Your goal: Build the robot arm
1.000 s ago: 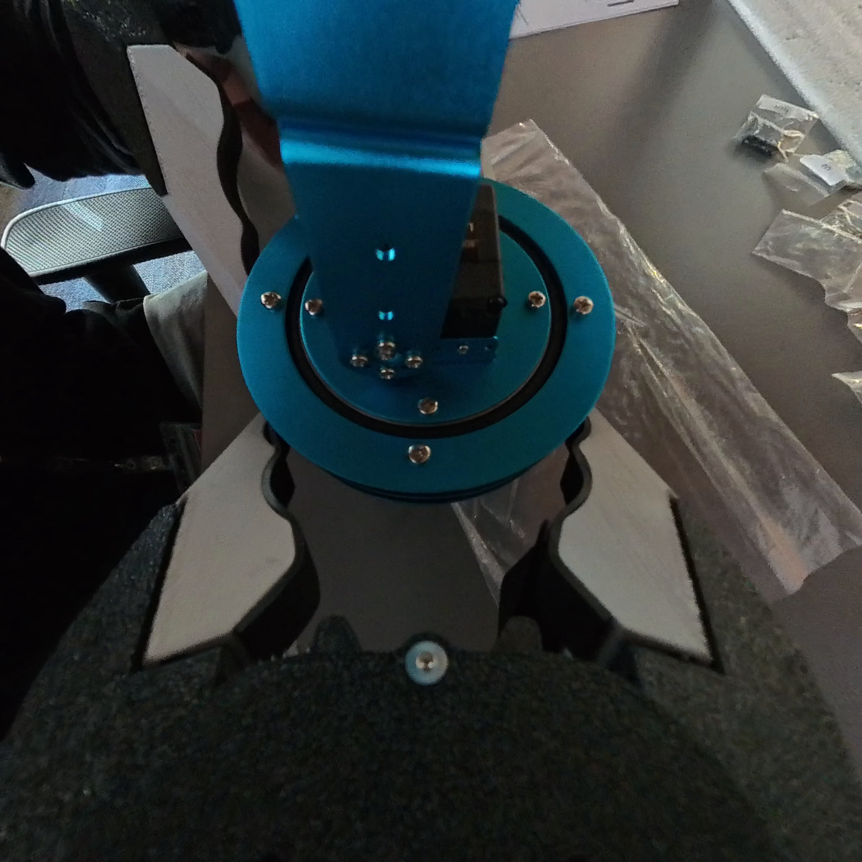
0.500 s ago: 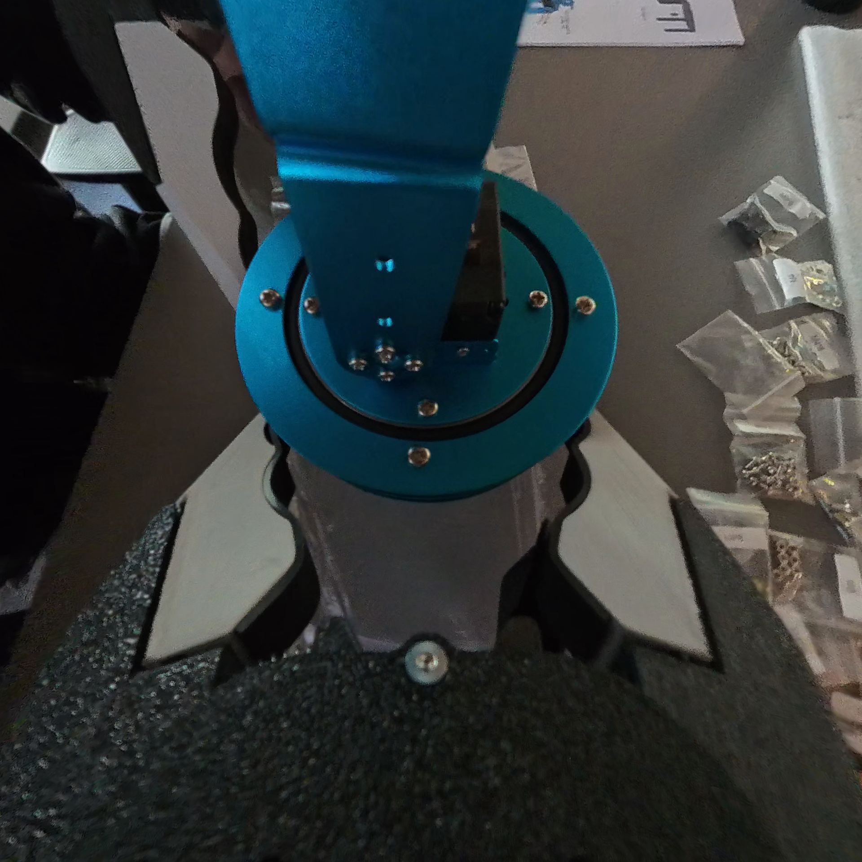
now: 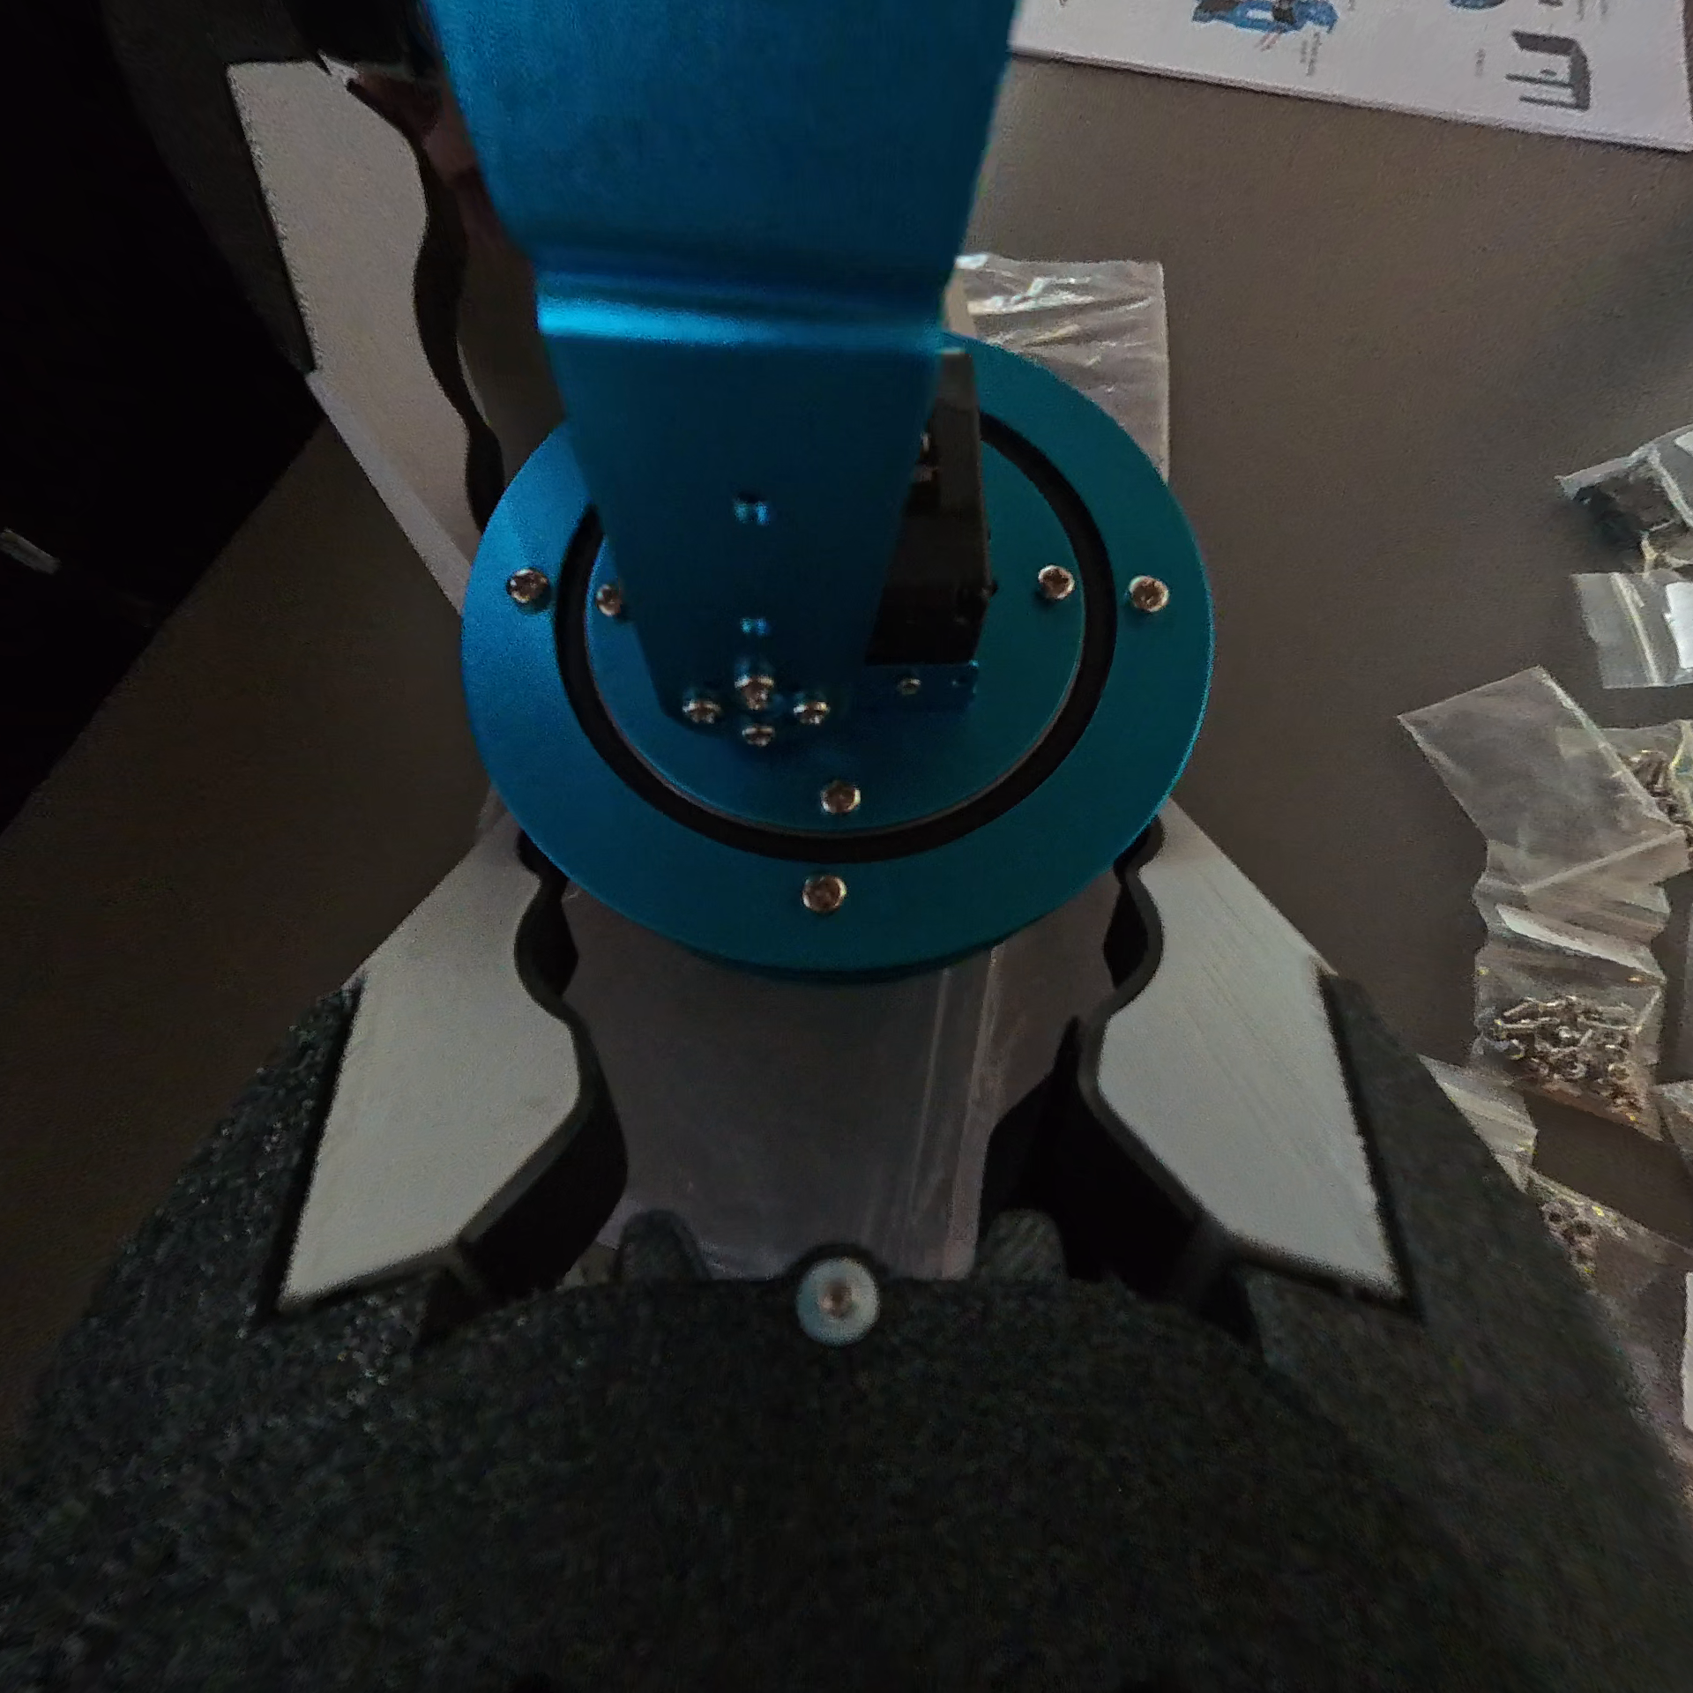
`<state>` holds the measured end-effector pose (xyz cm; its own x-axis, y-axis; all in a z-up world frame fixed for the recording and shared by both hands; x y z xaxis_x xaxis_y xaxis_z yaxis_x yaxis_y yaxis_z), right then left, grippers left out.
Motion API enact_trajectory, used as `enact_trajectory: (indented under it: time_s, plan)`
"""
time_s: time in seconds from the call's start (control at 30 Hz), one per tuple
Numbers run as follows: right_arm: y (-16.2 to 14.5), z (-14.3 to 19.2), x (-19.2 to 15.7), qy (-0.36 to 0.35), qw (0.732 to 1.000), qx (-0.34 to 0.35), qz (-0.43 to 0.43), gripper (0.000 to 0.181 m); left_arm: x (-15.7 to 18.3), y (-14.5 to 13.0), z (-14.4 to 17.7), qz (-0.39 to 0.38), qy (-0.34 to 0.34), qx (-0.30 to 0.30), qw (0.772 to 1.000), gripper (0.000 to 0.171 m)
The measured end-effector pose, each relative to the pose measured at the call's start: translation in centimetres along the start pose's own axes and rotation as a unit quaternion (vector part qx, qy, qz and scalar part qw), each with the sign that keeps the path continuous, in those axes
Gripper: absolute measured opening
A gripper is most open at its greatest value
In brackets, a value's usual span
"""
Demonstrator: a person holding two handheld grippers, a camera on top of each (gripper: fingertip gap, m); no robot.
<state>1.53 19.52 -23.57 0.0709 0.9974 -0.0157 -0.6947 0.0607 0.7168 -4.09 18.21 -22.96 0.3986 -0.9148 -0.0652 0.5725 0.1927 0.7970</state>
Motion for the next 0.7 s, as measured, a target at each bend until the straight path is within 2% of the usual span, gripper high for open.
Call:
enact_trajectory:
  time_s: [0.2, 0.37, 0.47, 0.53, 0.6, 0.67, 0.7]
  plan:
    - [-0.2, 0.1, 0.1, -0.012, 0.999, 0.030, -0.027, 0.120, -0.1, 0.0, 0.2, 0.002, -0.018, 0.023, 1.000, 0.104]
    - [0.1, 1.3, -0.8, -0.068, 0.996, 0.025, -0.059, 0.116, -0.4, 0.8, 2.1, 0.015, -0.086, 0.060, 0.994, 0.100]
    - [0.2, 1.9, -1.4, -0.101, 0.993, 0.011, -0.061, 0.118, -1.3, 1.1, 2.9, -0.004, -0.097, 0.076, 0.992, 0.102]
    - [1.5, 2.9, -1.6, -0.112, 0.991, 0.031, -0.064, 0.119, -1.6, 2.6, 3.9, -0.005, -0.119, 0.100, 0.988, 0.102]
    - [4.2, 4.5, -1.7, -0.113, 0.988, 0.089, -0.060, 0.116, -1.7, 5.2, 5.3, -0.001, -0.141, 0.144, 0.980, 0.098]
    - [6.3, 5.9, -1.1, -0.118, 0.981, 0.142, -0.059, 0.102, -1.8, 7.0, 6.0, -0.011, -0.162, 0.166, 0.973, 0.088]
    - [6.1, 5.9, -0.6, -0.120, 0.981, 0.139, -0.057, 0.094, -2.0, 7.4, 6.0, -0.018, -0.167, 0.166, 0.972, 0.080]
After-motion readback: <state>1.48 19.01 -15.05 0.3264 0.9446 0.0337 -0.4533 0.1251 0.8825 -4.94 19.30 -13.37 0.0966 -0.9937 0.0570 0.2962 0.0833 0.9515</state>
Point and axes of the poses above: each gripper's, where its closed fingertips meet, z back along the fingers, y out of its top, x = y × z across the jaws, the point moved 2 cm from there along z, back along the fingers, and after that the axes turned 4 degrees about -x, right-handed, at the moved point
